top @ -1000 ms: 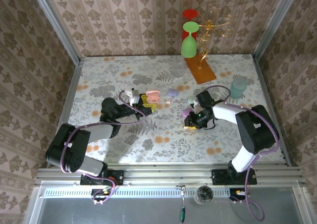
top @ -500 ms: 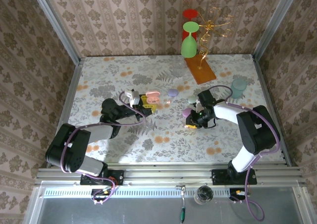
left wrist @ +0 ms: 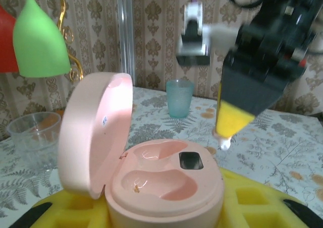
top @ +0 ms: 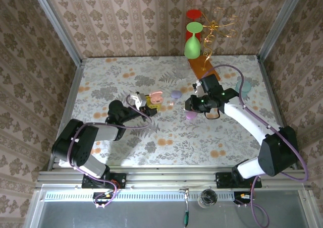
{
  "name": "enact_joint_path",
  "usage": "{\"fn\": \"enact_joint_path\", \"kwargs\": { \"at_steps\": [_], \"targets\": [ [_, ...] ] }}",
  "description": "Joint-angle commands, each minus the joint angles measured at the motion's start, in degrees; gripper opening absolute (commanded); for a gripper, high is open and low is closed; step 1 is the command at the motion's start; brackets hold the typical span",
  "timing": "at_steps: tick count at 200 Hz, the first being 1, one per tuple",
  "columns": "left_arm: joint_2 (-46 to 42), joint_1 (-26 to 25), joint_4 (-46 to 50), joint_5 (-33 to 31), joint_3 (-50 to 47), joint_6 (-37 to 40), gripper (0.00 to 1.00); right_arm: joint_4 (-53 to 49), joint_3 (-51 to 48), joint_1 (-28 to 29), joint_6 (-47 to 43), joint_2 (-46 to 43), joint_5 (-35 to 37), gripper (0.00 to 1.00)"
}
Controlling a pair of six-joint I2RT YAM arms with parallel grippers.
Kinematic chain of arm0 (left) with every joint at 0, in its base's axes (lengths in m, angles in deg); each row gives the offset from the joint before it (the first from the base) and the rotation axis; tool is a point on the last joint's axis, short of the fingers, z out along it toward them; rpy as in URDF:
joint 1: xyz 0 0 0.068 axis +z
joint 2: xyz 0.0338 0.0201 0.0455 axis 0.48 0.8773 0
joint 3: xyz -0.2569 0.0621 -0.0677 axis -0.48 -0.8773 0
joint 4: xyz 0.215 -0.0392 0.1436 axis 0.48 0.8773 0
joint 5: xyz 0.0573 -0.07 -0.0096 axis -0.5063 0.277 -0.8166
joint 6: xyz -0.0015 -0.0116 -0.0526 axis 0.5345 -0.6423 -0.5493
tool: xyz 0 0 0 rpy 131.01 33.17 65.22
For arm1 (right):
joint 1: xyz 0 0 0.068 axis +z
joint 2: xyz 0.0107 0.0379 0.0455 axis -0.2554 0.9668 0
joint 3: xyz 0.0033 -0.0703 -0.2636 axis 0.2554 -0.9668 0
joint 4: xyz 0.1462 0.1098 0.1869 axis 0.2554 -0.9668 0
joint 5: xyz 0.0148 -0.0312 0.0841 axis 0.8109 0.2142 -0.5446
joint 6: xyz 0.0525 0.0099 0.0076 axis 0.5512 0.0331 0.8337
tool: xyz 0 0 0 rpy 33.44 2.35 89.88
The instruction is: Insert the wireless bluetooth earbuds into the charging case
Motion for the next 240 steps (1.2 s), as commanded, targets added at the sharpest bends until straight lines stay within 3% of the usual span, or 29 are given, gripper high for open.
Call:
{"fn": "enact_joint_path", "kwargs": {
  "at_steps": [1, 120, 240],
  "targets": [
    [1.61, -1.72, -1.58, -2.16, 1.65, 4.10, 0.32, -6.31, 5.16, 1.98, -2.66, 1.45, 2.79, 0.20],
    [5.12, -5.02, -1.64, -2.48, 3.26, 10.30, 0.33, -8.91, 21.67, 10.17, -5.56, 10.06, -0.27, 0.20],
    [5.54, -5.38, -1.63, -2.14, 3.51, 10.66, 0.33, -9.48, 24.78, 11.95, -7.28, 14.40, -1.75, 0.20]
  ]
}}
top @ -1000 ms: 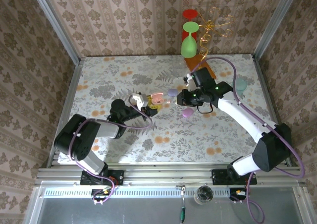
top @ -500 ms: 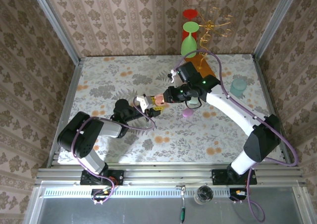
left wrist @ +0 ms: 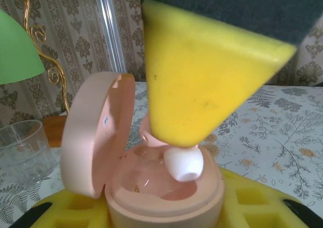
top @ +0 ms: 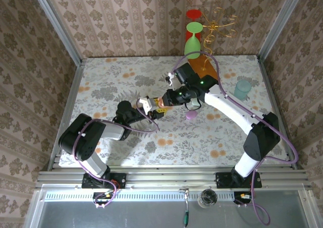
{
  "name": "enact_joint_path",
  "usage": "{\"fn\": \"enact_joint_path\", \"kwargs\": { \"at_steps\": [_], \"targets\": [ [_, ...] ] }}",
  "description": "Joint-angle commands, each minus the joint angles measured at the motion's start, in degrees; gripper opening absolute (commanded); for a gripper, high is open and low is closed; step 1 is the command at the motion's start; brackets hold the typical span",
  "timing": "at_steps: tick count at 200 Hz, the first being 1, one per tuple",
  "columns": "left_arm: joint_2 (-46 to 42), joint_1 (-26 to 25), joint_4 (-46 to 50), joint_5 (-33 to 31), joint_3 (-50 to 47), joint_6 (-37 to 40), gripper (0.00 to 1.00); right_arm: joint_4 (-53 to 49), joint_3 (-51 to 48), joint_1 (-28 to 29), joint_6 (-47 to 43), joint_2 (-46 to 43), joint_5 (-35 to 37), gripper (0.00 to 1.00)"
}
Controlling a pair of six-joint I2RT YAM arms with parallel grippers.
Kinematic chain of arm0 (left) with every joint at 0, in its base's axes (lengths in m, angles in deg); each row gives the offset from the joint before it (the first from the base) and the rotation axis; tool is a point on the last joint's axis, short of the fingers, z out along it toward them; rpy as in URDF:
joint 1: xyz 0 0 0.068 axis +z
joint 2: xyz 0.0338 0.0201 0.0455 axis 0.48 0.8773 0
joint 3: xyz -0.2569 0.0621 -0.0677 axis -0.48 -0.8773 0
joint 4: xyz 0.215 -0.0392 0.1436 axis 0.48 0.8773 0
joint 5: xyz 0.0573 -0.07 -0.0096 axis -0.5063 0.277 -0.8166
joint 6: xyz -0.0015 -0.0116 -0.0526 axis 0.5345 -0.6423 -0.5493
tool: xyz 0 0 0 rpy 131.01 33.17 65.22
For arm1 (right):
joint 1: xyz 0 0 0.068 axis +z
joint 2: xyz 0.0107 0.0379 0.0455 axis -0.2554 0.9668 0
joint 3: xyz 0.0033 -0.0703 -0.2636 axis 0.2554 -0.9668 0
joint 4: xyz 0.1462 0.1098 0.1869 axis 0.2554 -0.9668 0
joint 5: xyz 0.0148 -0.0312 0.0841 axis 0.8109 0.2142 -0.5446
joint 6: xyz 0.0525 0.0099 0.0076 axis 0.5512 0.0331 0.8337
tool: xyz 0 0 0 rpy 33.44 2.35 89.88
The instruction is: Insert the wireless bluetooth earbuds into the charging case
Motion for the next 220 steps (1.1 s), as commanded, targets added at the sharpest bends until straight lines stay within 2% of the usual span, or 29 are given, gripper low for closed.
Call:
{"fn": "enact_joint_path", "kwargs": {
  "at_steps": [1, 121, 158, 181, 220],
  "targets": [
    [0.88, -0.40, -1.73, 0.57, 1.28, 1.39, 0.33, -1.36, 1.93, 0.34, -1.07, 1.18, -1.19, 0.20],
    [1.01, -0.58, -1.76, 0.77, 1.19, 1.55, 0.33, -1.50, 1.26, 0.99, -1.08, 3.37, -1.13, 0.21],
    [1.01, -0.58, -1.73, 0.78, 1.19, 1.67, 0.33, -0.95, 1.18, 0.99, -0.60, 3.48, -0.76, 0.26],
    [0.97, -0.58, -1.76, 0.54, 0.94, 1.69, 0.33, -0.67, 0.86, 0.95, -0.54, 2.48, -0.67, 0.34],
    [0.92, -0.42, -1.78, 0.32, 0.68, 1.61, 0.33, 1.48, -1.34, 0.51, -0.26, -0.29, -0.36, 0.38]
  ]
}}
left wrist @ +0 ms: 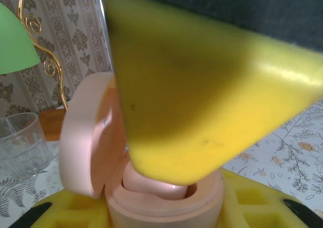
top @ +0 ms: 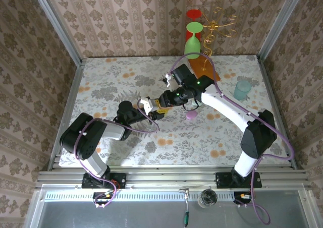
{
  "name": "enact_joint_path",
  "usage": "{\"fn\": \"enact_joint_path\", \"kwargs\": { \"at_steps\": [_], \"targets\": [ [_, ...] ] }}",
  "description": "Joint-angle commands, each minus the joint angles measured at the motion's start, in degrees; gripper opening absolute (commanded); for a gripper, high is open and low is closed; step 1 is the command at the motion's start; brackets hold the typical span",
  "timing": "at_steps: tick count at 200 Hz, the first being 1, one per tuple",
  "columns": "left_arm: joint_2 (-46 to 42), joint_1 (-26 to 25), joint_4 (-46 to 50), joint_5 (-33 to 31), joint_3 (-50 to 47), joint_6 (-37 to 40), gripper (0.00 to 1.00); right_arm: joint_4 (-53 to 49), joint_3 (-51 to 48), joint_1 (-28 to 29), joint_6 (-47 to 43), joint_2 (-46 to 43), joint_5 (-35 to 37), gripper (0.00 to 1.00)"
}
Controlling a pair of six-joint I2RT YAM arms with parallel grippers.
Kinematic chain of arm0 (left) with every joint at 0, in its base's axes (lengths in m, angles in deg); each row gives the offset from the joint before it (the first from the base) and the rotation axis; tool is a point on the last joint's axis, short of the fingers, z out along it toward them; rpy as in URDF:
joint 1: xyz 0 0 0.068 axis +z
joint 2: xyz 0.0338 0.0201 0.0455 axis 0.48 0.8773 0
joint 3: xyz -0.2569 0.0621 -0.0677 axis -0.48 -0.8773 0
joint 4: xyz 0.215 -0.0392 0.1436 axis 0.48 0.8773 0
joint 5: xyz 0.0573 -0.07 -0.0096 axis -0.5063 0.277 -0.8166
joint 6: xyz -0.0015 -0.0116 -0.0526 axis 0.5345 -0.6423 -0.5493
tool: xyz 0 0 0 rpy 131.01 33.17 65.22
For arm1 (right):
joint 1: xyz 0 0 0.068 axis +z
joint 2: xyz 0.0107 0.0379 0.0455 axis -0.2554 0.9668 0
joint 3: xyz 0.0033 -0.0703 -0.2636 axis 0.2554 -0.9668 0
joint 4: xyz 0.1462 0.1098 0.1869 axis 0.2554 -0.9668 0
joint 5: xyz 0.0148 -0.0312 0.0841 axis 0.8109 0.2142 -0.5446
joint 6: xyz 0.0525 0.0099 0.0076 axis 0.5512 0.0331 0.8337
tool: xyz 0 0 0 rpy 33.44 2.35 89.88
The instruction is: Insert the wireless bluetooth earbuds into the charging case
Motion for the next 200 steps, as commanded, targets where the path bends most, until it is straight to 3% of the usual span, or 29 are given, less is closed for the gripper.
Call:
{"fn": "enact_joint_path", "kwargs": {
  "at_steps": [1, 41, 80, 108, 143, 200],
  "targets": [
    [0.01, -0.08, -2.48, 0.54, 0.65, 0.98, 0.33, 0.33, -1.61, -0.06, 0.31, -2.38, 0.16, 0.38],
    [-1.46, 3.00, -2.48, 0.93, -0.83, -0.41, 0.33, 8.30, -9.69, -1.51, -0.16, -10.55, 0.36, 0.45],
    [-5.20, 7.89, -2.49, 0.87, -3.84, -1.40, 0.33, 18.73, -18.09, -6.96, 5.28, -13.67, 3.46, 0.46],
    [-8.75, 9.28, -2.41, 0.83, -5.71, -1.94, 0.33, 22.27, -19.52, -11.24, 11.88, -7.60, 5.67, 0.46],
    [-10.25, 9.26, -2.48, 1.39, -6.13, -2.54, 0.33, 30.46, -19.25, -14.66, 19.47, 2.74, 0.96, 0.43],
    [-9.46, 7.94, -2.47, 1.51, -5.88, -2.08, 0.33, 29.79, -14.36, -14.63, 19.26, 15.27, -0.46, 0.40]
  ]
}}
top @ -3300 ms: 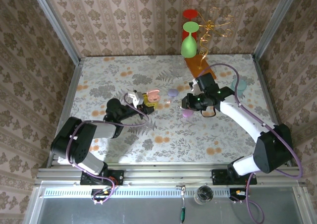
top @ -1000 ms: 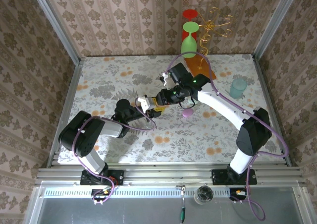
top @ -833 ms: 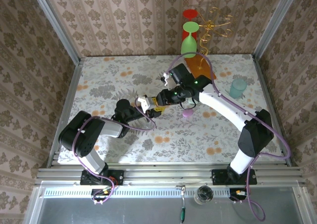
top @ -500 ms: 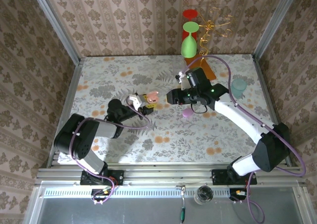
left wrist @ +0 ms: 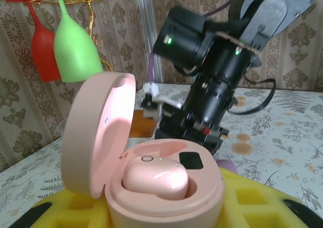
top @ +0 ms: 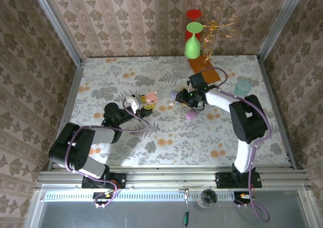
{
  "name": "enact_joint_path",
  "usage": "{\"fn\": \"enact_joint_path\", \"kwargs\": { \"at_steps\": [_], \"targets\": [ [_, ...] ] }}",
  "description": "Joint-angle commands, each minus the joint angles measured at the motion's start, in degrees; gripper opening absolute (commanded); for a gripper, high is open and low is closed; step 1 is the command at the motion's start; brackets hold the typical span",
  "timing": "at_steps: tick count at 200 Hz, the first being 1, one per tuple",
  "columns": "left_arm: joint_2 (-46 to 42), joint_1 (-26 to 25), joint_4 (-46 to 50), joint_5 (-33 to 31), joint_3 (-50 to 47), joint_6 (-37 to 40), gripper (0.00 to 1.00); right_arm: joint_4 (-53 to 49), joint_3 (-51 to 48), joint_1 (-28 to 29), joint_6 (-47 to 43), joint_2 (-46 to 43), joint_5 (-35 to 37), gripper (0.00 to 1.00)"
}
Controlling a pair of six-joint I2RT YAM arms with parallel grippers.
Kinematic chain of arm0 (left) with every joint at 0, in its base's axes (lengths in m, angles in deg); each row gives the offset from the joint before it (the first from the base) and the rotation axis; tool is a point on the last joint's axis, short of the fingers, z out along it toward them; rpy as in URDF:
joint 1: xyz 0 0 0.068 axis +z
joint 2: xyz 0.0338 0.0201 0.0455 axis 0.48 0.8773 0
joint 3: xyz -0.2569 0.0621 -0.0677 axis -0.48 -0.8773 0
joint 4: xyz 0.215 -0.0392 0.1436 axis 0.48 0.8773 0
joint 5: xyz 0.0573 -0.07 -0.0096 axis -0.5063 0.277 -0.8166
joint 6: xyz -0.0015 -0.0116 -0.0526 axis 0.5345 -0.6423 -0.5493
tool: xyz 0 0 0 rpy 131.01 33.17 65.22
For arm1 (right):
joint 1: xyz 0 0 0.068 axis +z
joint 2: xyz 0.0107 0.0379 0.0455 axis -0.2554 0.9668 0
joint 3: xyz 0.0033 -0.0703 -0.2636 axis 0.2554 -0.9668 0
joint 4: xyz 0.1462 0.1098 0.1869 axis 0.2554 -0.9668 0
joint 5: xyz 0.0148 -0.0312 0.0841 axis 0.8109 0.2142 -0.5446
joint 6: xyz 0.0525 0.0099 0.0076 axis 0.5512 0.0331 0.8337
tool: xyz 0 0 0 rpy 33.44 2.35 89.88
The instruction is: Insert the wireless bluetooth earbuds into the charging case
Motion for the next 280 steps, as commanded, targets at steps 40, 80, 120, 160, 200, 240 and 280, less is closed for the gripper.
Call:
{"fn": "enact_joint_path", "kwargs": {
  "at_steps": [40, 80, 120, 160, 200, 240, 280],
  "targets": [
    [0.79, -1.49, -1.65, 0.96, 0.42, -0.13, 0.33, 0.98, 5.20, 0.63, 0.73, 6.47, -4.00, 0.35],
    [1.39, -1.82, -1.65, 0.87, 0.54, 0.31, 0.33, 1.67, 6.05, 0.66, 1.06, 8.33, -5.75, 0.32],
    [1.43, -1.96, -1.65, 0.88, 0.64, 0.57, 0.33, 1.86, 7.57, 0.83, 1.49, 10.68, -7.55, 0.32],
    [1.27, -2.00, -1.66, 0.93, 0.29, 0.53, 0.33, 0.73, 8.58, 0.90, 0.93, 12.10, -7.63, 0.32],
    [1.21, -2.15, -1.65, 0.97, 0.02, 0.57, 0.33, -0.51, 9.47, 0.91, 0.54, 13.63, -7.59, 0.28],
    [1.49, -2.22, -1.65, 1.45, 0.11, 0.57, 0.33, -6.67, 11.71, 1.21, -2.21, 14.42, -4.50, 0.24],
    [1.96, -2.32, -1.69, 0.84, -0.28, 0.99, 0.33, -7.61, 9.66, 1.88, -5.42, 9.54, -0.92, 0.23]
  ]
}}
